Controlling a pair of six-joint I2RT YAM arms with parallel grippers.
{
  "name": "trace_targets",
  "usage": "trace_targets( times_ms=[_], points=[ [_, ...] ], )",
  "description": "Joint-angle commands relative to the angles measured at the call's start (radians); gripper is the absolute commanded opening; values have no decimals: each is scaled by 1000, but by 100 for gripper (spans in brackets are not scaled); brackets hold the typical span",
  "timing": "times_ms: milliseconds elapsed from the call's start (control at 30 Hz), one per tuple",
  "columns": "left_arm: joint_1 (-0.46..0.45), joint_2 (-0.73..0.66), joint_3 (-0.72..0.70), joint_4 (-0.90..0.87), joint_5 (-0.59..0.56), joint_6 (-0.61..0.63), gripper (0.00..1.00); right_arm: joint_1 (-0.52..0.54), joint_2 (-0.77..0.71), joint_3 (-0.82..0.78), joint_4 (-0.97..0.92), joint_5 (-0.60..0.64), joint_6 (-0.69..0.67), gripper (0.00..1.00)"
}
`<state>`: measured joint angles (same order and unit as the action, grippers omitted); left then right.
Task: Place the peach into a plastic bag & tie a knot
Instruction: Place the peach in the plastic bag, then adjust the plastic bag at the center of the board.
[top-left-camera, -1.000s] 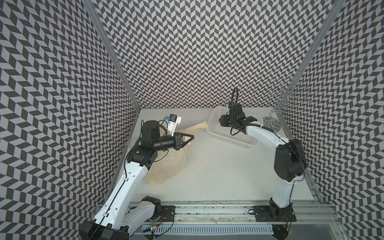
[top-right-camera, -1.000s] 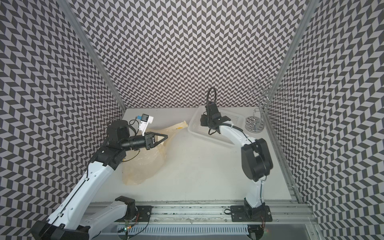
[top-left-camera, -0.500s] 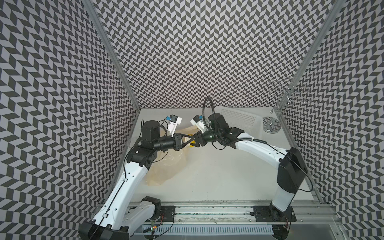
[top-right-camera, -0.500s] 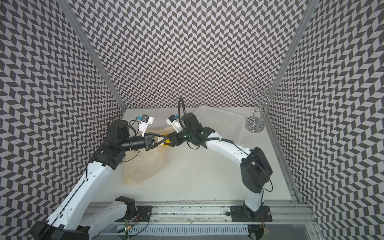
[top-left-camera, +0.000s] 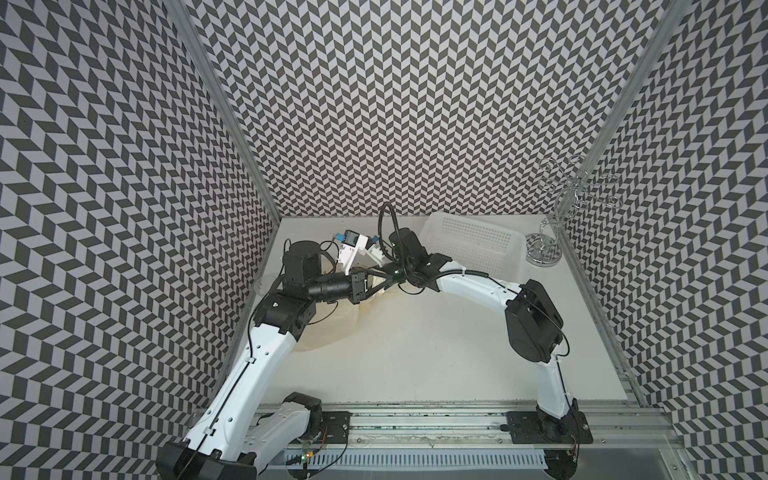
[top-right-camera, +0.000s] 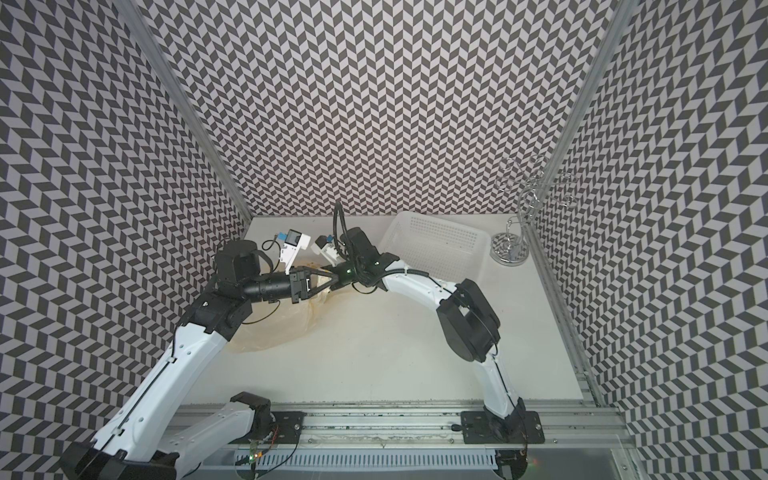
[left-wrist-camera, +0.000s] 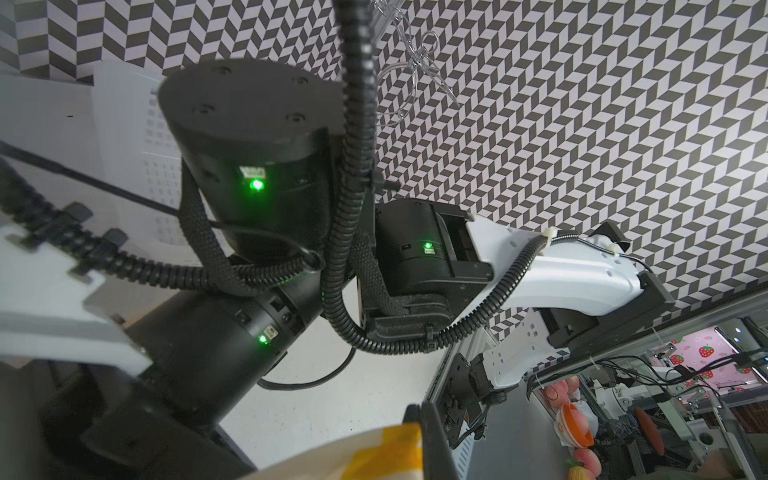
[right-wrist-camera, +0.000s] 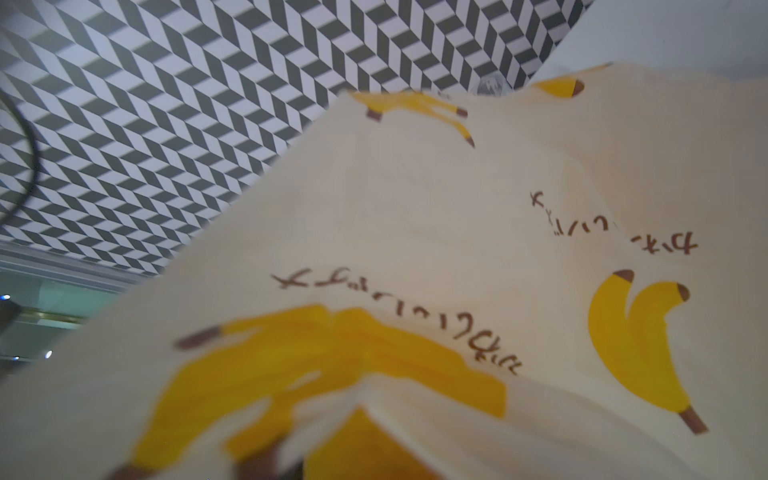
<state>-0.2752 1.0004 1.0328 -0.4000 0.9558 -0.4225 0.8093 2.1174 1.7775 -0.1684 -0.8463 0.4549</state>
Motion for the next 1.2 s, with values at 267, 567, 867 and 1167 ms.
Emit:
trace_targets(
  times_ms=[267,567,867,1167],
  points=[
    [26,-29,38,9,-29,-8,0,-25,-19,19,-130,148,-68,95],
    [80,-62,-16,67,-14,-54,0,-109,-333,-183,-85,220,-52,91],
    [76,-44,-27,108,18,-72,0,-150,-553,-322,-213,920,56,99],
    [73,-37,2,70,11,-45,0,-128,-331,-198,-163,712,196,100]
  ],
)
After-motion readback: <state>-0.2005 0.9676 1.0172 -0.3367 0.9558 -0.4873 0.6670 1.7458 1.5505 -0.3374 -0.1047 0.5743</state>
